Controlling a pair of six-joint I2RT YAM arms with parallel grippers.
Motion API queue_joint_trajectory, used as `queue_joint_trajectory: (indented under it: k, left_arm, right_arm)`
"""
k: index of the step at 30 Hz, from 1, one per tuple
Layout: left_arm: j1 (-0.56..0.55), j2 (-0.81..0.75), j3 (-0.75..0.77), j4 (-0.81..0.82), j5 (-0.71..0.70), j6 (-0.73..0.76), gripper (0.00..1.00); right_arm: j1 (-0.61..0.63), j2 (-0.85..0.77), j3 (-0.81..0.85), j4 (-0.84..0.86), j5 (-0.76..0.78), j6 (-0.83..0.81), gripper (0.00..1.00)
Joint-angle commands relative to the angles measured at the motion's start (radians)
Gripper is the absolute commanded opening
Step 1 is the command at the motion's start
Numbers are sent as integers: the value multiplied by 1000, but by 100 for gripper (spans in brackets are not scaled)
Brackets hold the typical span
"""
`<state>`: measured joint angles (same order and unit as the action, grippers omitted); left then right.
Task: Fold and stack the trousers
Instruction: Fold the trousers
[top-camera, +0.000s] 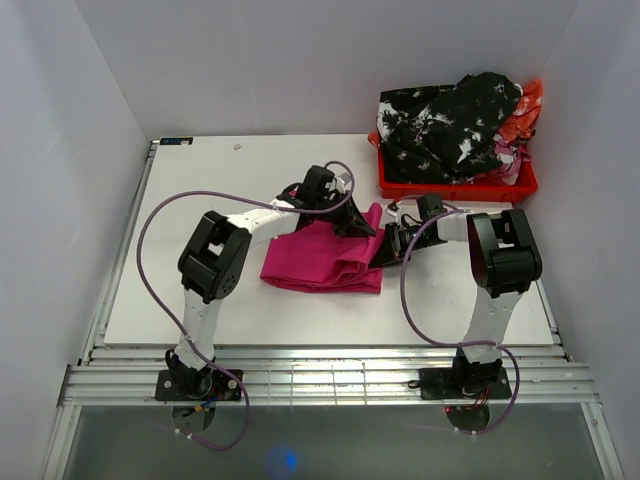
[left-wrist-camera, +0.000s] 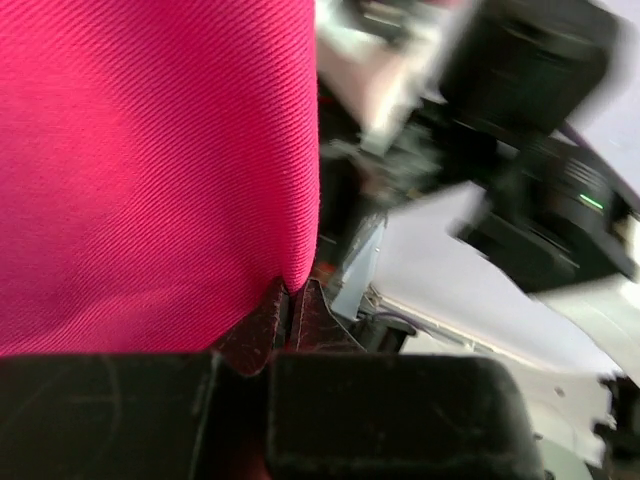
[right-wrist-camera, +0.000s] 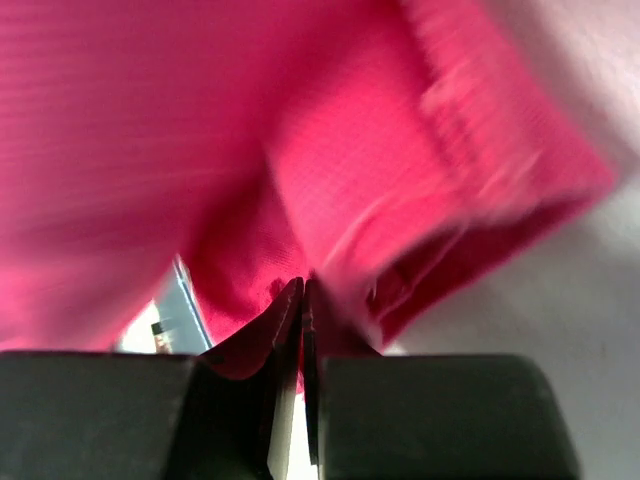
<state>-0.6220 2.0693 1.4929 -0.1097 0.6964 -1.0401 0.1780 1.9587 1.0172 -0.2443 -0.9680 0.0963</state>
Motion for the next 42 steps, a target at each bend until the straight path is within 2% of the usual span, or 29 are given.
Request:
queue_joint_trajectory:
  k: [1,6,10,18,24,30,42]
  left_arm:
    - [-2,35,9,31,-44,-26,0]
    - [-1,61,-2,38,-63,-14,0]
    - [-1,75,0,35,-63,-8,0]
    - [-1,77,23,2,-75,3,0]
    - [-2,63,36,-15,-84,0,0]
    - [-19,41,96,-11,-101,-32,0]
    - [-27,164,118,2,-133,-31,0]
  right_arm:
    - [-14,-114,4,-88,54,-56,9]
    - [-92,-195,4,-203,41,-92,13]
    - [-120,-163,-23,-224,37,-144,13]
    - [-112,-46,-23,-73,-77,-24,12]
    - [-86,-20,-54,36,-69,43,12]
    - [-48,11,-60,71,-57,56,11]
    - [-45,-32,-85,65,-55,51,10]
